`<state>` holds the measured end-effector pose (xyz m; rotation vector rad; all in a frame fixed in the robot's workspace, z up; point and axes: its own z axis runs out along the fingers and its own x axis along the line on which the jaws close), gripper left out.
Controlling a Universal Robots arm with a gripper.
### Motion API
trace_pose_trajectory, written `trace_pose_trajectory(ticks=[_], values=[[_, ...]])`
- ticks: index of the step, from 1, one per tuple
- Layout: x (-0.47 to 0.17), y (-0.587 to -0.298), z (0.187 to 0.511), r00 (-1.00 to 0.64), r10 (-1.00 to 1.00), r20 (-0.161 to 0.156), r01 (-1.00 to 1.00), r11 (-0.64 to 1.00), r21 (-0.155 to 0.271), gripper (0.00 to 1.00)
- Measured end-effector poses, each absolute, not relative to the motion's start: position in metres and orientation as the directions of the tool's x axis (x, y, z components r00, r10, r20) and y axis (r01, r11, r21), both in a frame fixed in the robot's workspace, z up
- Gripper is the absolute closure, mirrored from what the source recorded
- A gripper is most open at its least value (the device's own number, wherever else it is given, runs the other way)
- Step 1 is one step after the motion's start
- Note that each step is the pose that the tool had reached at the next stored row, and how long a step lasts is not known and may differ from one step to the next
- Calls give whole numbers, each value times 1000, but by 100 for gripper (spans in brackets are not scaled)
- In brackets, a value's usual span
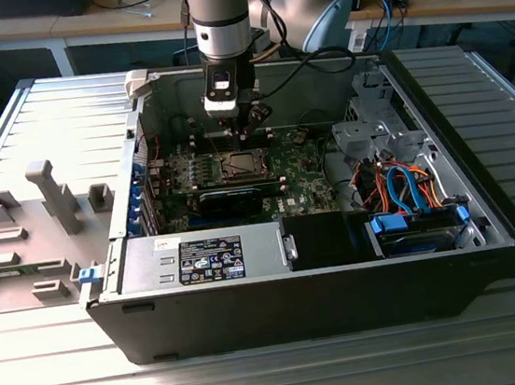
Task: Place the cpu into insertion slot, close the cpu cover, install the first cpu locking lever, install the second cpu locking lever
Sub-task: 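Install the first cpu locking lever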
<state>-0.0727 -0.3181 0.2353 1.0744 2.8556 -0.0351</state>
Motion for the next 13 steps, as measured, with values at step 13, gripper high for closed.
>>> trace_pose_trajectory(ticks=[13], values=[[-73, -318, 235, -754, 651, -93, 653, 758, 10, 89]])
